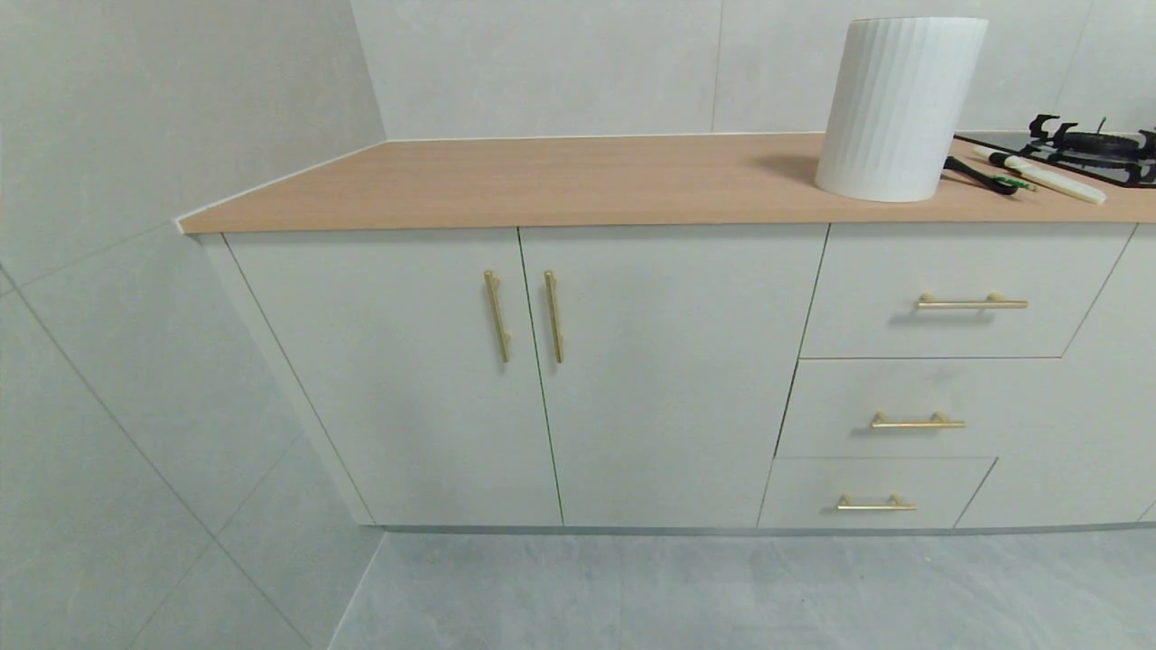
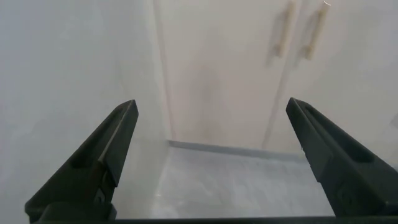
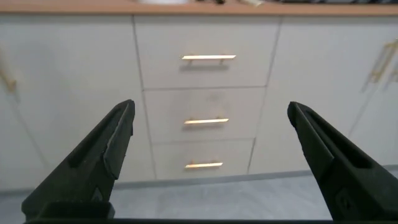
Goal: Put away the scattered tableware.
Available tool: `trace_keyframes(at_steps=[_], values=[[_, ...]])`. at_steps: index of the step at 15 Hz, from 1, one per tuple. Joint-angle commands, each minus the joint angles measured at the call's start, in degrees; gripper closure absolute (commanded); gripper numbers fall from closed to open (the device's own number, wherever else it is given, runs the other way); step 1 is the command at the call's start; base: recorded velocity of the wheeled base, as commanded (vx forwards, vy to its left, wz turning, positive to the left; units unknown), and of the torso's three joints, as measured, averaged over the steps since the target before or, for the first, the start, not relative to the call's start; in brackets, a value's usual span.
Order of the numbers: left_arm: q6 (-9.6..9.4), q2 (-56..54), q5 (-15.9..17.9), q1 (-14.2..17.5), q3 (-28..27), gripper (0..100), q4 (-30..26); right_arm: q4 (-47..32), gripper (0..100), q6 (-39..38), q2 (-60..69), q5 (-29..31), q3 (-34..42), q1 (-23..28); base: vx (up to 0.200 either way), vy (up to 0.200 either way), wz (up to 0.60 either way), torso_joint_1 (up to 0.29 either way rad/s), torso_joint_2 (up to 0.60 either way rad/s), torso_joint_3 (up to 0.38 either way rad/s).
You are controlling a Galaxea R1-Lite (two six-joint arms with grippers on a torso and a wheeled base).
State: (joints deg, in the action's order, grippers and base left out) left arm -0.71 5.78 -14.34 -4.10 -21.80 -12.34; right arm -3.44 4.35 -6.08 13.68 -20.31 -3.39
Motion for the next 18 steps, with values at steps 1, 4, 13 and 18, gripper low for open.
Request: trace_keyframes(at_steps=[1, 4, 13, 18], values=[[-2.72, -5.51, -0.78, 4.54, 2.29, 0, -0.14, -0.17, 0, -0.57, 4.33, 1.35, 3.00, 4.18, 0.000, 0.000, 0.00, 0.000, 0.00, 0.000], [-2.90, -5.78, -2.45, 4.54, 7.56, 0, 0.12, 1.94, 0, -0.84, 6.08, 2.93, 12.93, 3.56, 0.000, 0.000, 0.00, 0.000, 0.00, 0.000], [-1.40, -5.78, 11.88, 4.45, 21.71, 0, 11.99, 3.44, 0, -2.86, 6.08, -14.64, 20.31, 3.48, 0.000, 0.000, 0.00, 0.000, 0.00, 0.000], [-2.46, -5.78, 13.90, 4.45, 21.80, 0, 12.16, 3.53, 0, -2.86, 6.08, -15.08, 20.31, 3.48, 0.000, 0.000, 0.00, 0.000, 0.00, 0.000]])
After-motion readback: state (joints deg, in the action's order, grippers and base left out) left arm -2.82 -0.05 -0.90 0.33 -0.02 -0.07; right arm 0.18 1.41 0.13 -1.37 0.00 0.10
